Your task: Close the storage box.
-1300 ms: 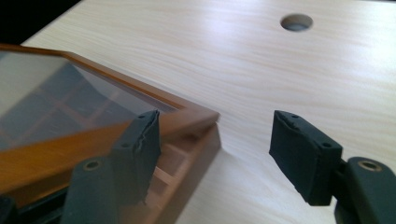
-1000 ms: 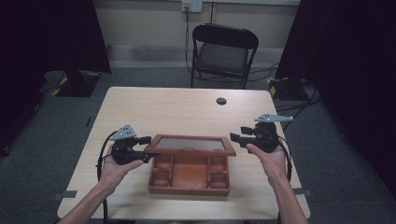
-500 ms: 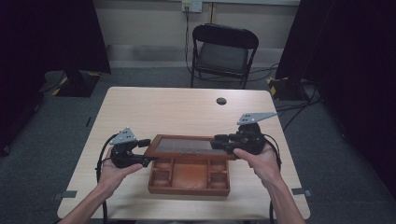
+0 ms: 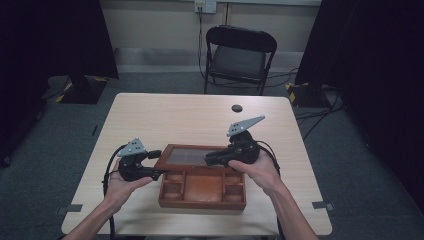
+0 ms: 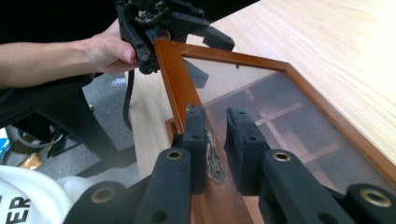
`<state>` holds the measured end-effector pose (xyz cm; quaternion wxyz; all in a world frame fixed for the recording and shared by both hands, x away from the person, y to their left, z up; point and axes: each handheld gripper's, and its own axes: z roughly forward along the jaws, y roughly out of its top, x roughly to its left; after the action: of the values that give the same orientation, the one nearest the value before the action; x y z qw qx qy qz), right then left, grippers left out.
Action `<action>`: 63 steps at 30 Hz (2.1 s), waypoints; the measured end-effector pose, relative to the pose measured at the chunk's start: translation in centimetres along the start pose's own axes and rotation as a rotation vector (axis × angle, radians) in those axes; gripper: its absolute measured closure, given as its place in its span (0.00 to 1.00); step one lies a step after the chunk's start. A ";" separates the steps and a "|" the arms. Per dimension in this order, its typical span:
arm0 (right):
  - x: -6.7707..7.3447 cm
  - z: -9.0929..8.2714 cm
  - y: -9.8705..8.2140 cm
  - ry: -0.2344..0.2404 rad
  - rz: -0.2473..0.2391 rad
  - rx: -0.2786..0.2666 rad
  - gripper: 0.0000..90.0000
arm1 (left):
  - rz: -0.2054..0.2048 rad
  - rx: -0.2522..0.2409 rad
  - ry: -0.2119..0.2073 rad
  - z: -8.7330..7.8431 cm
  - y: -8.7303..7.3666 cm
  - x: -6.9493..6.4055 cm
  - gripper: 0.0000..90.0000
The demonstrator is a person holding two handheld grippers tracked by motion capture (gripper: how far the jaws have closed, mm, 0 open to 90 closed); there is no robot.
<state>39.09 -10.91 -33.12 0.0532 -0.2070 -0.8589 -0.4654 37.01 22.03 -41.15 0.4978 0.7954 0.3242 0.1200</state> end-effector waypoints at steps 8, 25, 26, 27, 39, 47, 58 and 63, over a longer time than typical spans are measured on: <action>0.1 1.3 0.3 0.015 -0.014 0.032 0.91 | -0.006 0.002 -0.009 0.1 -0.1 0.0 0.32; 0.1 1.9 0.3 0.024 -0.030 0.060 0.92 | -0.006 0.019 -0.017 0.1 -0.2 0.2 0.32; 0.2 1.9 0.3 0.023 -0.033 0.061 0.92 | -0.008 0.020 -0.016 0.1 -0.3 0.3 0.32; 0.2 2.0 0.3 0.022 -0.034 0.063 0.92 | -0.013 0.022 -0.015 0.1 -0.4 0.4 0.33; 0.7 2.1 0.0 0.006 -0.057 0.082 0.92 | -0.056 0.081 -0.015 -0.6 -1.4 2.7 0.31; 1.0 2.5 -0.5 0.001 -0.060 0.098 0.92 | -0.078 0.080 0.040 -0.9 -1.7 3.8 0.31; 1.7 3.5 -2.0 -0.003 -0.072 0.126 0.92 | -0.108 0.076 0.083 -1.3 -2.0 4.7 0.31; 1.9 3.7 -2.6 -0.009 -0.081 0.128 0.92 | -0.100 0.075 0.082 -1.2 -1.9 4.6 0.31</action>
<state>36.74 -8.57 -36.62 0.0437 -0.1705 -0.8948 -0.4102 39.12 26.39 -42.83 0.4595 0.7907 0.3878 0.1151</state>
